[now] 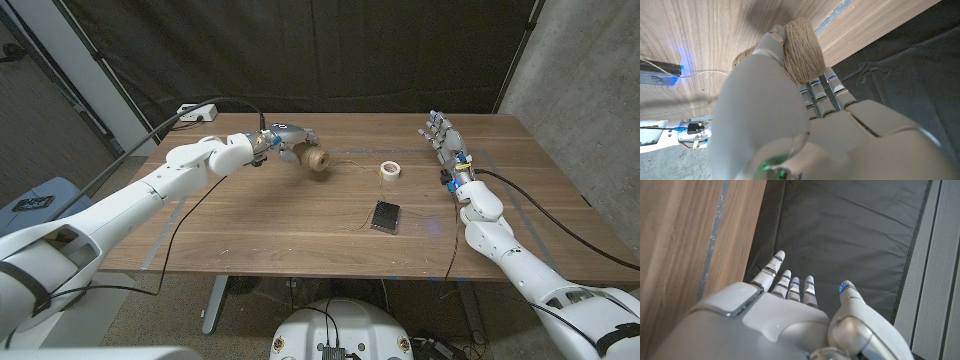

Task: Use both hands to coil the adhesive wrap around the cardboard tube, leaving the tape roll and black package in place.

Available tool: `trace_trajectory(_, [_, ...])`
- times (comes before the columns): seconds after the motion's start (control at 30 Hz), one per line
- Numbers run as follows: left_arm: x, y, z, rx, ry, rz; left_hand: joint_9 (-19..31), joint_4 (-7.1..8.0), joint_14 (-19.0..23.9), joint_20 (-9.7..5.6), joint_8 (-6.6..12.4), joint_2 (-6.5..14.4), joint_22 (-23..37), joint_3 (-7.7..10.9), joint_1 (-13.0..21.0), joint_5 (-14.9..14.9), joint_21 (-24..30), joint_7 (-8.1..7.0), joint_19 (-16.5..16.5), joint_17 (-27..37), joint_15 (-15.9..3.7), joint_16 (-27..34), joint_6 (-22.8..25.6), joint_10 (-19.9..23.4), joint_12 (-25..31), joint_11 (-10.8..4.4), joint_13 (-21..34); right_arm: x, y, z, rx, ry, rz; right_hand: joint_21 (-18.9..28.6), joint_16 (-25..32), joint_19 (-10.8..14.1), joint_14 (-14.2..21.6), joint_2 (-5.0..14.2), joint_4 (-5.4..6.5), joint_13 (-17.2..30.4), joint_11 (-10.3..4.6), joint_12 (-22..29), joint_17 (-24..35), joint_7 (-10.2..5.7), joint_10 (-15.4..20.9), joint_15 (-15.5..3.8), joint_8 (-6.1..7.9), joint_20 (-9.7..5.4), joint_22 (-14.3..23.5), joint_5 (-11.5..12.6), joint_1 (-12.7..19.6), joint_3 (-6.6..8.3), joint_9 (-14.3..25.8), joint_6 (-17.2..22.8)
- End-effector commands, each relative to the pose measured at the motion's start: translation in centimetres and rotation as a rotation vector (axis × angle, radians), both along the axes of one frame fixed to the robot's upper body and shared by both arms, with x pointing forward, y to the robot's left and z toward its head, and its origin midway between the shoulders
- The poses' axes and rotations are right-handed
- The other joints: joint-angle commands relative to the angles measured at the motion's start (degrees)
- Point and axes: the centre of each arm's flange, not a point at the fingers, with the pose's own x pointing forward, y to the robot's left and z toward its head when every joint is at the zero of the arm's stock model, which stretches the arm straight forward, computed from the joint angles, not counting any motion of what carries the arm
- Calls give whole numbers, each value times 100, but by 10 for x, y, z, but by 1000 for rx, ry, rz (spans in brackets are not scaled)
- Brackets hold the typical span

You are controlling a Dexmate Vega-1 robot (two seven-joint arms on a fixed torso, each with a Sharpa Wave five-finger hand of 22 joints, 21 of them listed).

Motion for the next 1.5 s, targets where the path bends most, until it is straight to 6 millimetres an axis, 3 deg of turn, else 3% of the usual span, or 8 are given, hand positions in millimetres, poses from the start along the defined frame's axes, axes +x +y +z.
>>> trace_trajectory(0.03, [-3,-6,11,-10,-14,-24,19,23,105,-7,42,363,30,-4,291,37,42,-28,4,450,-84,11,52,48,28,-16,39,-4,8,6,-71,10,-2,43,43,20,22,-34,-30,21,-12,25,5,2,65,27,24,45,27,2,33,6,21,53])
trace_trajectory(0.57, [-7,-12,20,-31,-37,-36,62,27,103,-9,89,374,40,-2,282,55,74,-24,-16,445,-89,2,34,43,23,-2,86,-6,12,9,-157,43,7,54,18,58,45,3,-206,19,-34,42,-53,46,157,22,43,-3,22,2,280,140,15,145])
trace_trajectory(0.9, [-9,-16,24,-36,-51,-49,83,35,102,-8,118,385,44,3,267,69,92,-22,-27,439,-75,-12,39,56,24,-13,110,-9,16,14,-223,38,9,41,-14,46,46,-60,-435,22,17,66,-100,128,265,12,98,-36,17,-23,563,251,11,334])
trace_trajectory(1.5, [-10,-21,32,-58,-73,-65,122,32,127,4,174,394,50,13,257,100,128,-15,-47,438,-81,-17,52,84,14,-15,140,-5,44,28,-371,27,23,67,21,128,174,-95,-529,35,-9,116,-116,101,440,-36,103,-106,17,-50,719,289,16,420])
